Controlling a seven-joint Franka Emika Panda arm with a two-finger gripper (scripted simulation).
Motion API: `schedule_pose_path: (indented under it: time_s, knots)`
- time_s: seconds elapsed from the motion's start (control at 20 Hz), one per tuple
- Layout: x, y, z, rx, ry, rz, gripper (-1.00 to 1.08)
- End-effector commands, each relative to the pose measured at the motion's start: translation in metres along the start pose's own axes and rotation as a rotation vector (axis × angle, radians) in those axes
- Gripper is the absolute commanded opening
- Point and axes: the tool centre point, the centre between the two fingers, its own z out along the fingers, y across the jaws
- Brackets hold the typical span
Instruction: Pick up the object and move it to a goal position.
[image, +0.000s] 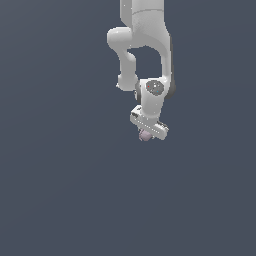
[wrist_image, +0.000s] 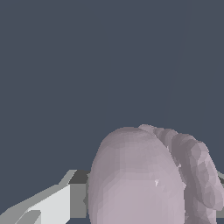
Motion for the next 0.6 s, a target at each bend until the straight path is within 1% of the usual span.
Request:
schedule_pose_path:
  time_s: [0.0, 0.55]
  knots:
    - [0.0001, 0.0003, 0.0012, 0.0, 0.0, 0.001, -1.0]
    - [0.0006, -0.0002, -0.0008, 0.001, 0.001, 0.0, -1.0]
